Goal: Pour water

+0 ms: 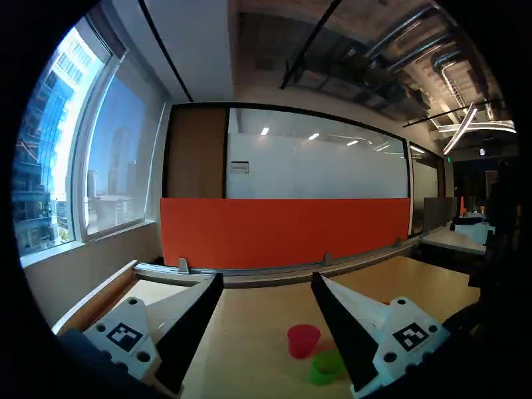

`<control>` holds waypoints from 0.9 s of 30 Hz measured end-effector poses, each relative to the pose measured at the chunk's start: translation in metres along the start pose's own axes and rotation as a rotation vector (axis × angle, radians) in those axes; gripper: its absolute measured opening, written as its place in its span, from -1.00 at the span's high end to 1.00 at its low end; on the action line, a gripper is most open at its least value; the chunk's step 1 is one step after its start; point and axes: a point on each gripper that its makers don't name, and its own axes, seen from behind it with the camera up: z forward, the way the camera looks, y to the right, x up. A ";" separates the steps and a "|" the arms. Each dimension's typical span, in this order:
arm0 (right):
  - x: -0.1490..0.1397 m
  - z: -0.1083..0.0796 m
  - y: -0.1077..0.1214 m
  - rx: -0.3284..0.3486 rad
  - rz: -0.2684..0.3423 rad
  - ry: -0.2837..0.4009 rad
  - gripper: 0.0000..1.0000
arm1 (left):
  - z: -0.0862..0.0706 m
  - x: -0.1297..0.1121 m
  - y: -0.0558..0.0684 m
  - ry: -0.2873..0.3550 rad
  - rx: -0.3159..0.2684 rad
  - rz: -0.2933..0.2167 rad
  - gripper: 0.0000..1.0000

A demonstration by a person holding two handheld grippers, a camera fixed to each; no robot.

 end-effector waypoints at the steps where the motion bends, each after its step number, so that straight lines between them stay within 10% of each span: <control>1: 0.001 0.000 0.000 0.002 0.004 -0.002 -1.00 | 0.001 0.000 0.002 -0.005 -0.011 0.004 -0.96; 27: 0.011 -0.006 -0.059 0.364 0.050 -0.038 -1.00 | 0.010 -0.005 0.057 -0.088 -0.318 0.055 -0.96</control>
